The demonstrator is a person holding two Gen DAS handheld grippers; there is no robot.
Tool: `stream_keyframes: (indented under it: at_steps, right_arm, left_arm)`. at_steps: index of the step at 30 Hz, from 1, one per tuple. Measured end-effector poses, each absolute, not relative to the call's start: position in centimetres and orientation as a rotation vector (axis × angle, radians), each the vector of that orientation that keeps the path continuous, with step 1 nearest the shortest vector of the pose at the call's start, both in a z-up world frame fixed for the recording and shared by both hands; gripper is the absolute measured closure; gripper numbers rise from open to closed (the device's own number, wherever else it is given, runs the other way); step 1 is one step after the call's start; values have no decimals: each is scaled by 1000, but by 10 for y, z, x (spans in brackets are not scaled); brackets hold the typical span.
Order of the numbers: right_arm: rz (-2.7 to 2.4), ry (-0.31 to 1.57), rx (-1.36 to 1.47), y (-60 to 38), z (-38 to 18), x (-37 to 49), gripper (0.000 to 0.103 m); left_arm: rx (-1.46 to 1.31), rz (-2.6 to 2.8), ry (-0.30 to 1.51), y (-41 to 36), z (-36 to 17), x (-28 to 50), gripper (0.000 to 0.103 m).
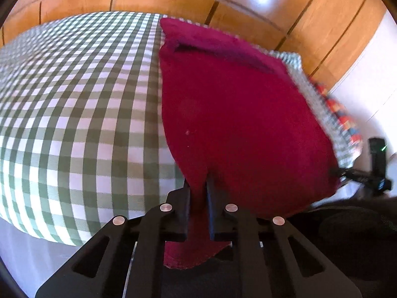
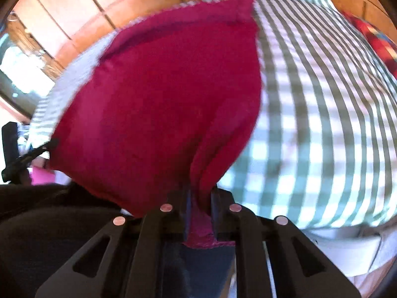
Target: Fold small clothes
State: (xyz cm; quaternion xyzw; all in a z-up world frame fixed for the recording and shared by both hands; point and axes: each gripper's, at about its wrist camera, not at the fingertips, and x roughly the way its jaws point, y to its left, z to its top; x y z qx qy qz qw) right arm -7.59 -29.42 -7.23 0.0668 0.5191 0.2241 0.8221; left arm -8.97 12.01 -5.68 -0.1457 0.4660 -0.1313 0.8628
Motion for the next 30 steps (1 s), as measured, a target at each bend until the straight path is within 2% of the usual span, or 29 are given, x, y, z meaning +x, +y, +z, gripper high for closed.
stream_keyframes:
  at_steps: [9,17,18,20,21,22,23,24,27,30]
  right_arm:
    - [549,916,309,-294,-14,-21,91]
    - [392,907,397,-311,-23,64,91]
    - [382,913,412,-314,-26,71,87]
    - [360,921,442,-316,-30,89,73]
    - [348,911,455,-319,-29,92,47]
    - [345,898,467,-321,-27,90,34]
    - [351,879,479,-326,-25,86,32]
    - [363,866,480,-330,-23,81,32]
    - [351,859,456,-338,-26,64,24]
    - [339,906,395,-335,-44,48,24]
  left_arm:
    - [-527,-400,824,137,-8,-54,94]
    - [-596,-296,816,139,5,45,94]
    - [-603,-280,827,141,3,56,94]
    - [-645,-214,865,148,-3,79,75]
    - [-664,-202,865,153,-6,81,68]
    - [-688,-182,842,161,-6,81,54]
    - [-696,-173,823,166,-6,80,45]
    - [-699,-159,794,174,-5,76,43]
    - [-674,-121,791,190,-14,63,43]
    - [-577,-156,836,181,-30,49,43]
